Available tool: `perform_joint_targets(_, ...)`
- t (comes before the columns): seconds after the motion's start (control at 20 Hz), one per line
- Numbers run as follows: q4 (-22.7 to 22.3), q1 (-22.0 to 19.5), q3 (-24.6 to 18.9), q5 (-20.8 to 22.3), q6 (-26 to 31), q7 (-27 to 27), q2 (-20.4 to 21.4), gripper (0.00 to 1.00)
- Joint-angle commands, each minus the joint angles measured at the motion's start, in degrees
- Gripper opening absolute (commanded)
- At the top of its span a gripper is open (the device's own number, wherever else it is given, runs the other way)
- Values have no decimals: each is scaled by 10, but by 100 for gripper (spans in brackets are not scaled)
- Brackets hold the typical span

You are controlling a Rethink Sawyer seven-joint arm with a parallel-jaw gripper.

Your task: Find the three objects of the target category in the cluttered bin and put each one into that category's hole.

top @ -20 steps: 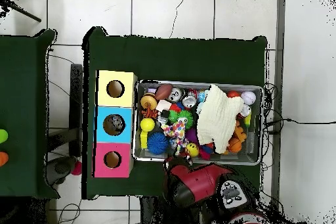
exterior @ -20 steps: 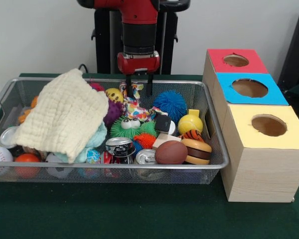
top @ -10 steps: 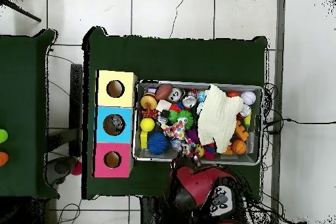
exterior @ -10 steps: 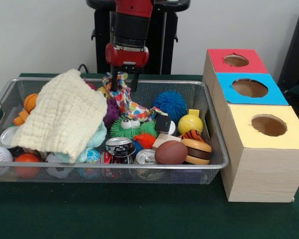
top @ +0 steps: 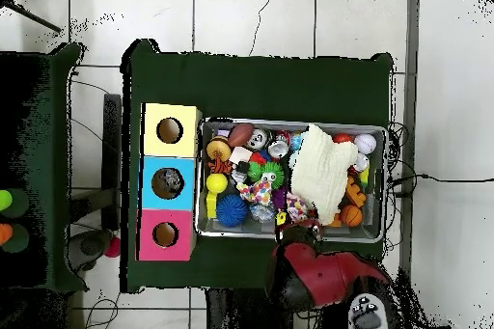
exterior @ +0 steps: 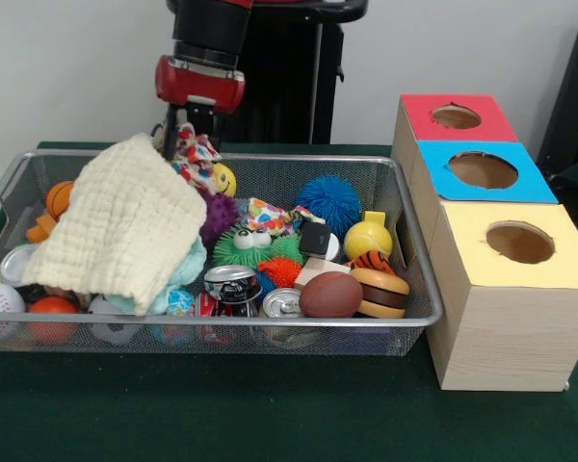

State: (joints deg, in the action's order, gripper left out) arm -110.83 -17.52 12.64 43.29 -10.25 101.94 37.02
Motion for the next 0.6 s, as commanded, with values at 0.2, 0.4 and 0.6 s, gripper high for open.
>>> perform_joint_targets(0.2,24,-55,-105,8,56,39,64,100)
perform_joint_targets(0.4,16,-70,-124,11,20,57,74,0)
perform_joint_targets(0.6,12,-82,-146,15,49,39,86,0)
